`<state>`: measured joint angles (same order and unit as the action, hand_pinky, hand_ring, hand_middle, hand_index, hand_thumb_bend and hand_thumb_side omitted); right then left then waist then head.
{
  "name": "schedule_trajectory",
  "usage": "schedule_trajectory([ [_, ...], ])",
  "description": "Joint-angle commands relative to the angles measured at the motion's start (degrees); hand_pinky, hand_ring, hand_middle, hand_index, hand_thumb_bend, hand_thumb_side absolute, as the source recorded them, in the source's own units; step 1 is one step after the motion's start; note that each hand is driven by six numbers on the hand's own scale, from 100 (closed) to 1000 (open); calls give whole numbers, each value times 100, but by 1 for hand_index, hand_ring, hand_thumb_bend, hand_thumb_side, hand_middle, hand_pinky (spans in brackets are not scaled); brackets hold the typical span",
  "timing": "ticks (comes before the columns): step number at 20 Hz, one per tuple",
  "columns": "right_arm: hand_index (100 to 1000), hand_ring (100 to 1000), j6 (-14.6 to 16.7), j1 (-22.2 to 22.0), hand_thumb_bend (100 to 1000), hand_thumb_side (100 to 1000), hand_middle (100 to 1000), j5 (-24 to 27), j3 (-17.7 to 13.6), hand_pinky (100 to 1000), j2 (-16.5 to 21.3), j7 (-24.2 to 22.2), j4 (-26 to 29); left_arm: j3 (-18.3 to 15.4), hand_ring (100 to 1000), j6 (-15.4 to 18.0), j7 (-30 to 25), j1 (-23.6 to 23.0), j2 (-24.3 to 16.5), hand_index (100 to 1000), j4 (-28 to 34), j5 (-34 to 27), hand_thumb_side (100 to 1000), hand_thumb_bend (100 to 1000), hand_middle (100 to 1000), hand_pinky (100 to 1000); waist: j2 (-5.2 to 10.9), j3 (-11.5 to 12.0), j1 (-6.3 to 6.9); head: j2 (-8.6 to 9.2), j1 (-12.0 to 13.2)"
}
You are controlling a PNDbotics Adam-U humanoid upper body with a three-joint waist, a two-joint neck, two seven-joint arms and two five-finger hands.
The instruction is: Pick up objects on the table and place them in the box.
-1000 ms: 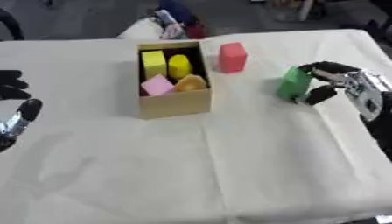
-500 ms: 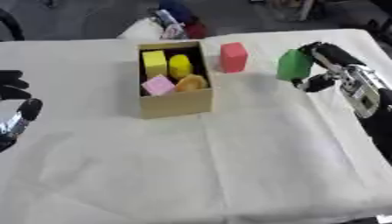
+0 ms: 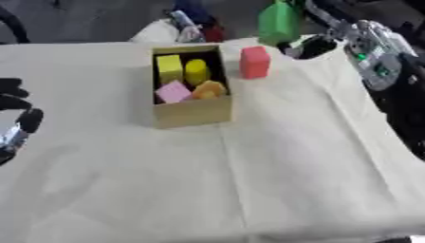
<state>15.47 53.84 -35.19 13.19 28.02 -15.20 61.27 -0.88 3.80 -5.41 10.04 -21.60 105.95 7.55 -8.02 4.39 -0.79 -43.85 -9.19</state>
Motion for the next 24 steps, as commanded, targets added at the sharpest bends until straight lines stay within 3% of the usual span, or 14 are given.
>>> schedule_trajectory([
  [1,783,672,29,355,101,154,531,-95,-21,720,-251,-420,-276,26,614,15,-59,93,-31,772,67,-21,513,537,607,732,93,80,53,-22,-142],
  [7,871,739,-52,705,135,260,644,-953,-339,740,-788,-477,-1396,82,614,22,-130,166,-4,772,84,-62,514,536,607,732,41,382,66,46,-403],
  [9,908,767,-13,731,179,334,707,-1187,-368,757,-878,-528,-1579,81,614,20,-134,169,1,772,86,-67,514,534,607,733,29,412,65,58,-427],
  [10,950,797,5,727,227,413,769,-1292,-373,778,-918,-557,-1635,80,614,19,-135,172,5,772,86,-69,514,534,607,733,23,417,64,70,-430],
  [11,954,800,18,718,232,421,774,-1390,-373,779,-951,-588,-1675,82,614,19,-137,176,7,772,86,-70,514,534,607,733,20,419,62,80,-430],
  [12,998,834,33,709,281,467,833,-1484,-366,804,-975,-626,-1704,83,614,20,-139,180,8,772,87,-70,514,534,607,733,18,420,60,86,-427],
  [13,1000,844,52,699,299,472,852,-1586,-347,812,-991,-675,-1715,83,614,20,-141,185,9,772,88,-70,514,534,607,733,18,419,59,91,-424],
  [14,1000,886,90,690,337,490,925,-1680,-326,839,-1001,-736,-1709,83,614,20,-141,187,8,772,88,-69,514,534,606,733,19,417,58,95,-427],
  [19,1000,930,489,663,385,463,995,-1826,-192,877,-942,-1388,-1412,79,613,12,-136,176,-7,772,83,-59,515,537,606,732,35,363,40,99,-436],
  [24,1000,947,647,655,368,343,994,-1173,-154,897,-591,-1782,-864,64,612,8,-126,159,-24,772,83,-37,516,536,605,732,40,302,-3,125,-437],
])
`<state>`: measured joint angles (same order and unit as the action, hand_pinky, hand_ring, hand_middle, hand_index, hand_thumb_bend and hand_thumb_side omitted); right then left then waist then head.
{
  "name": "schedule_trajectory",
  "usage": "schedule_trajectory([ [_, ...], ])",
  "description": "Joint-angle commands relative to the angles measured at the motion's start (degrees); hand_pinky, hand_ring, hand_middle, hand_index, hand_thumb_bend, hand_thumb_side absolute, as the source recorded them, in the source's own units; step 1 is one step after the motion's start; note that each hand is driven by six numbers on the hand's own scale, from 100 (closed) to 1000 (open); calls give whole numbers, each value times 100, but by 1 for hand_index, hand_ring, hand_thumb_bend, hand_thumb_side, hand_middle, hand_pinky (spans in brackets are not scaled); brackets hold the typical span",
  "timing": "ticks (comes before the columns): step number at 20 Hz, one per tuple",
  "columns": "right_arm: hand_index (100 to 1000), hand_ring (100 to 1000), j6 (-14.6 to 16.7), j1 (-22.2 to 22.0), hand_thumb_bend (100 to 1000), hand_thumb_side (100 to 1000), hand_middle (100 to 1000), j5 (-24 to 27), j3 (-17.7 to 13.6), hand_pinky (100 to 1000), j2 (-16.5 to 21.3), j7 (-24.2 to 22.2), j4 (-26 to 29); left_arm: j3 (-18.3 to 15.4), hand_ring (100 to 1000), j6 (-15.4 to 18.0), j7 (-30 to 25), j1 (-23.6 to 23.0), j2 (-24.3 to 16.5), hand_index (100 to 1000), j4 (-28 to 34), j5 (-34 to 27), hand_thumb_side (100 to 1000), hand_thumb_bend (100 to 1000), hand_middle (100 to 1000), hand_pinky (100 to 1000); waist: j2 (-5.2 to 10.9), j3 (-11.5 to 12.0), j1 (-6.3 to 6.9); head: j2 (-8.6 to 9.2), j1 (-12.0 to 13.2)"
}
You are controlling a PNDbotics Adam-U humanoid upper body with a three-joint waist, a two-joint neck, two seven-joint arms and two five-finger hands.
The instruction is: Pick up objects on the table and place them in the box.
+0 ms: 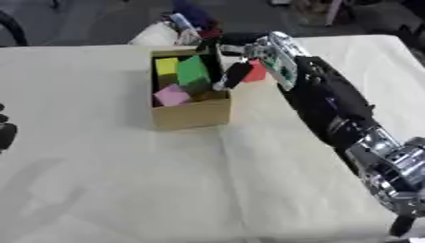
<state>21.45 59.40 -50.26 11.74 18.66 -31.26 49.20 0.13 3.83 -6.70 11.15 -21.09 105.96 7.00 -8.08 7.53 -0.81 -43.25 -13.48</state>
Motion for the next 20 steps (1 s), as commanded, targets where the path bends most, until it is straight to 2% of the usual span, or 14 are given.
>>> schedule_trajectory([
  [1,1000,952,33,93,364,311,995,519,-20,902,456,-262,428,-46,612,4,11,39,-85,772,83,23,516,536,605,732,43,-21,-13,77,-2],
  [4,1000,971,-88,68,355,240,1000,936,-95,920,781,-517,566,-69,612,-1,39,33,-101,772,91,37,515,537,605,732,32,-37,-41,129,18],
  [7,1000,979,-289,30,362,194,1000,1032,-237,926,1059,-660,495,-83,612,-1,55,31,-114,772,104,46,515,538,605,732,14,-27,-54,186,21],
  [10,1000,982,-494,24,373,183,1000,791,-416,928,1200,-557,217,-92,612,-4,69,51,-107,772,115,51,515,538,604,732,-27,31,-58,252,-18],
  [11,1000,982,-548,25,347,160,1000,684,-487,927,1224,-465,104,-86,612,-2,67,70,-96,772,121,48,515,538,604,732,-51,72,-57,289,-53],
  [13,1000,985,-634,33,382,188,1000,448,-616,929,1258,-225,-130,-66,611,5,49,119,-69,772,135,40,515,539,604,731,-112,182,-52,365,-151],
  [20,1000,979,-738,41,383,206,1000,-185,-897,927,1307,434,-819,-40,611,9,11,231,-23,772,181,2,516,538,604,732,-292,517,-7,519,-539],
])
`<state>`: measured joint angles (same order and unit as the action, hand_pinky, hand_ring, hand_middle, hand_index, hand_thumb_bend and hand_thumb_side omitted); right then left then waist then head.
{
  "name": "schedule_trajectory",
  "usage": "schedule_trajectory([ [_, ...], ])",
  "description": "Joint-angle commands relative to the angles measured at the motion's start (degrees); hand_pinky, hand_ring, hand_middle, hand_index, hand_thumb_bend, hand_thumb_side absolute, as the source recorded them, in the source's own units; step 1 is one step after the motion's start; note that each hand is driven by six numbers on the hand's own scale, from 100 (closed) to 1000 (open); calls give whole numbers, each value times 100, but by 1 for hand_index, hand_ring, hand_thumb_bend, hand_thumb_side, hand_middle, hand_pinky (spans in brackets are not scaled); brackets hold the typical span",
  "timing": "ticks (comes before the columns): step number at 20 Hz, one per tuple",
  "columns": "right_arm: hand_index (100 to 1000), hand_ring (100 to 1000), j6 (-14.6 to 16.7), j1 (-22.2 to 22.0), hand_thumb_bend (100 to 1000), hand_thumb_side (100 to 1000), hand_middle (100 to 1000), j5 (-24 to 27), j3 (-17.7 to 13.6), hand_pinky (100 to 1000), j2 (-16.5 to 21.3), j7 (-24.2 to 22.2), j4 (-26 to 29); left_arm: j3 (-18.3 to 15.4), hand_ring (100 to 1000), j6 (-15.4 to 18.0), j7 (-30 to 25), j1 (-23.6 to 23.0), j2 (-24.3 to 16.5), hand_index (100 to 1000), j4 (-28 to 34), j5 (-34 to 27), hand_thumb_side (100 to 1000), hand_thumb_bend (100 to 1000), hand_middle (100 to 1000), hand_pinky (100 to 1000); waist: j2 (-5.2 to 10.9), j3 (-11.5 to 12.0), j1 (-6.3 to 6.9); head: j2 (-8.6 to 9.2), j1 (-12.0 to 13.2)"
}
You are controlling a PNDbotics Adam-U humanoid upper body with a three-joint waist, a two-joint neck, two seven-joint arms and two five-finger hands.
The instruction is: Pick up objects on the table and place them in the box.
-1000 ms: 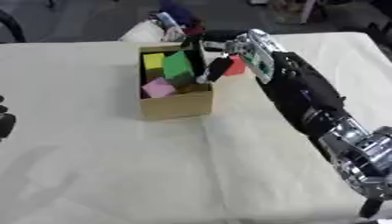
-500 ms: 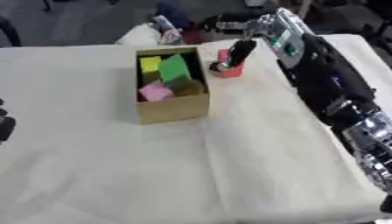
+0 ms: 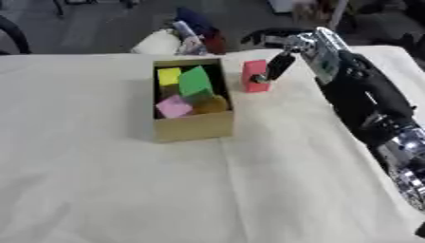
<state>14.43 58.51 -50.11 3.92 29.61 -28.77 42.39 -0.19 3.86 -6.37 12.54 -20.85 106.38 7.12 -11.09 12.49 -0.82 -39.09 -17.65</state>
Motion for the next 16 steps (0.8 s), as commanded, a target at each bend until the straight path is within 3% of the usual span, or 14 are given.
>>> schedule_trajectory([
  [1,1000,980,-51,133,387,207,1000,-275,-139,928,217,243,-210,-9,611,4,-22,97,-46,772,141,-11,516,538,604,732,-8,44,3,110,-159],
  [6,1000,972,-156,114,383,228,992,-532,-262,922,229,498,-555,-11,610,-1,-21,112,-36,771,145,-20,517,539,603,732,-78,111,31,145,-306],
  [9,1000,930,-182,86,380,248,879,-591,-293,899,186,592,-706,-4,610,-2,-27,127,-18,771,142,-26,518,538,603,732,-102,108,40,157,-342],
  [12,850,839,-191,56,342,200,671,-580,-327,848,153,887,-713,1,610,0,-36,131,-10,771,140,-26,518,537,603,732,-100,101,45,161,-358],
  [13,735,770,-214,51,289,159,539,-557,-342,800,151,1104,-674,-1,610,-2,-34,126,-6,771,137,-26,518,537,603,732,-93,95,45,161,-361],
  [16,643,701,-251,34,237,100,436,-462,-308,758,149,1859,-500,-3,610,-4,-31,107,-3,771,122,-26,517,536,603,732,-59,73,41,141,-350],
])
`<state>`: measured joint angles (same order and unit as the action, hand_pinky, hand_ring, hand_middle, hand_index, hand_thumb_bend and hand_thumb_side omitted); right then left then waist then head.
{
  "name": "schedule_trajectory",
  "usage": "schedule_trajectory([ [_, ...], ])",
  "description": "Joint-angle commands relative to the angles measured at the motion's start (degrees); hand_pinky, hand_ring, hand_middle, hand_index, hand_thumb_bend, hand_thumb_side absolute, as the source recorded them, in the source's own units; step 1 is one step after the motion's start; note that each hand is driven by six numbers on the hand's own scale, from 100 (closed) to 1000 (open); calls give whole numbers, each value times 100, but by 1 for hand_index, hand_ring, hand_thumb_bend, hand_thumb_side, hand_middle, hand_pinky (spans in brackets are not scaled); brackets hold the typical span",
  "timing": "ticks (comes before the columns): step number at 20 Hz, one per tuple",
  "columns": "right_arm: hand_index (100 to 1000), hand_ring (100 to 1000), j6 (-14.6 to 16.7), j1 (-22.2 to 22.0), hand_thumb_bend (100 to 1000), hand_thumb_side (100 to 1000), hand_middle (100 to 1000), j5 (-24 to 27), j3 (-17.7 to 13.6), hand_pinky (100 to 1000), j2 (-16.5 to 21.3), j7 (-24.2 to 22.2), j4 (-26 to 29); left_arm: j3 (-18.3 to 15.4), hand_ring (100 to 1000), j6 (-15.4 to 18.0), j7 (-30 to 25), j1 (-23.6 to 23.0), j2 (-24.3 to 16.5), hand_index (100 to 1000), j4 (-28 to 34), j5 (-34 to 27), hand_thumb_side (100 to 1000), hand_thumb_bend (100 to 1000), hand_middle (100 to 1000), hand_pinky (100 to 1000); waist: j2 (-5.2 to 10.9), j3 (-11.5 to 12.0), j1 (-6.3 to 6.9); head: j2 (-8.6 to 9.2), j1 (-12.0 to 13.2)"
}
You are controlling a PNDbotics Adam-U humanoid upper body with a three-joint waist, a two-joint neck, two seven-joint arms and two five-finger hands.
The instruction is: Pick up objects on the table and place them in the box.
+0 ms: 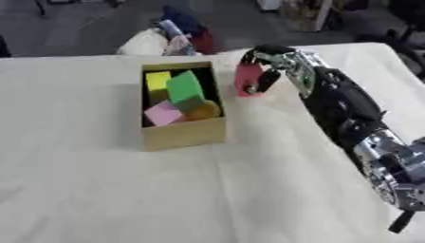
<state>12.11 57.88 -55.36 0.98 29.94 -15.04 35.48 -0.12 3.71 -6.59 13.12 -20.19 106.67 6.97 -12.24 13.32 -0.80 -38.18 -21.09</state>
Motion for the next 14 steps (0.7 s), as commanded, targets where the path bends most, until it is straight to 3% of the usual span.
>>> schedule_trajectory([
  [1,624,684,-1,94,221,100,413,97,16,750,121,666,268,-12,610,13,-7,43,-70,771,90,-12,517,536,603,732,70,-20,37,37,0],
  [3,621,676,80,95,202,100,407,199,101,745,146,897,528,-20,610,14,1,26,-75,771,87,-12,517,536,602,732,102,-50,32,9,12],
  [6,624,675,219,96,177,100,406,536,276,743,194,886,1105,-32,610,11,15,-16,-82,771,79,-5,516,537,602,731,162,-117,23,-49,37],
  [14,642,679,546,15,131,106,428,1921,1187,741,91,-485,3033,-65,609,11,55,-95,-96,770,70,19,514,538,602,731,287,-336,0,-171,82],
])
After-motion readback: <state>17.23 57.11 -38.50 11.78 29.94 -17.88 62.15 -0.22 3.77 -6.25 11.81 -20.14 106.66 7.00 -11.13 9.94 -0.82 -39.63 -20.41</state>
